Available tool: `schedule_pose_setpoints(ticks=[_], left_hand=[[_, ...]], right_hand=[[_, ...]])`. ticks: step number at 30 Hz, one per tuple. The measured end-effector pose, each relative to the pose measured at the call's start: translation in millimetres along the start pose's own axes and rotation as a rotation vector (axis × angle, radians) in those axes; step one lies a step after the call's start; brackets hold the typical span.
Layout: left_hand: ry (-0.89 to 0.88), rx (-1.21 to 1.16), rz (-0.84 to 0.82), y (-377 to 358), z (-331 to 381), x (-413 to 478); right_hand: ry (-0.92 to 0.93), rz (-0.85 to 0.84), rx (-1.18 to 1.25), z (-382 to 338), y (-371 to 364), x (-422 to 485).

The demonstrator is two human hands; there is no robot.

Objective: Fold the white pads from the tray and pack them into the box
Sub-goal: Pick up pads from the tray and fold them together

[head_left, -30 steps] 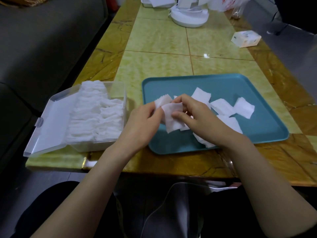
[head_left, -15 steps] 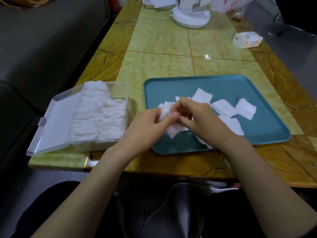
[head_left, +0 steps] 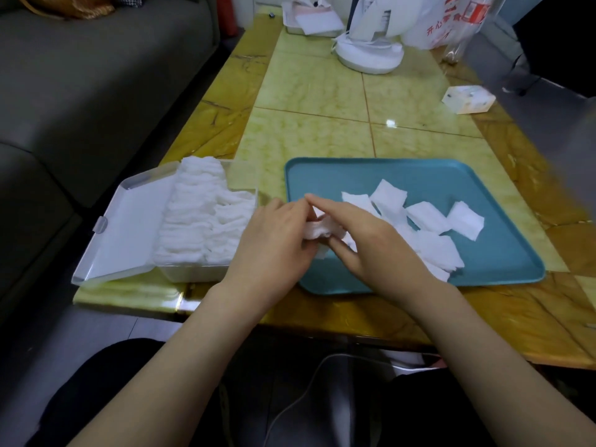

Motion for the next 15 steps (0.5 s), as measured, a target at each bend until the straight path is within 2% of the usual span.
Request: schedule_pose_setpoints(ticks=[6, 10, 12, 15], left_hand=[[0.093, -0.055, 0.193, 35, -25, 4], [0.275, 0.173, 0.061, 31, -63, 16], [0.290, 0.295, -0.012, 26, -69, 18], [0.286, 0.350, -0.033, 29, -72, 13]], right_hand=[[-0.038, 0.089, -0.104, -7, 13, 26], [-0.080, 0.146, -0.078, -19, 17, 63], [-0.085, 0.143, -0.027, -25, 11, 81], [-0.134, 0.124, 0.022, -26, -7, 108]])
Point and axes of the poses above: each hand's wrist, its own x-axis towards the middle knuckle, its own y-axis out of the back of the hand, z = x × y, the point moved 6 cm from there along x, towards the middle knuckle, and after that the axes turned 3 degrees about y, right-handed, at the moved point
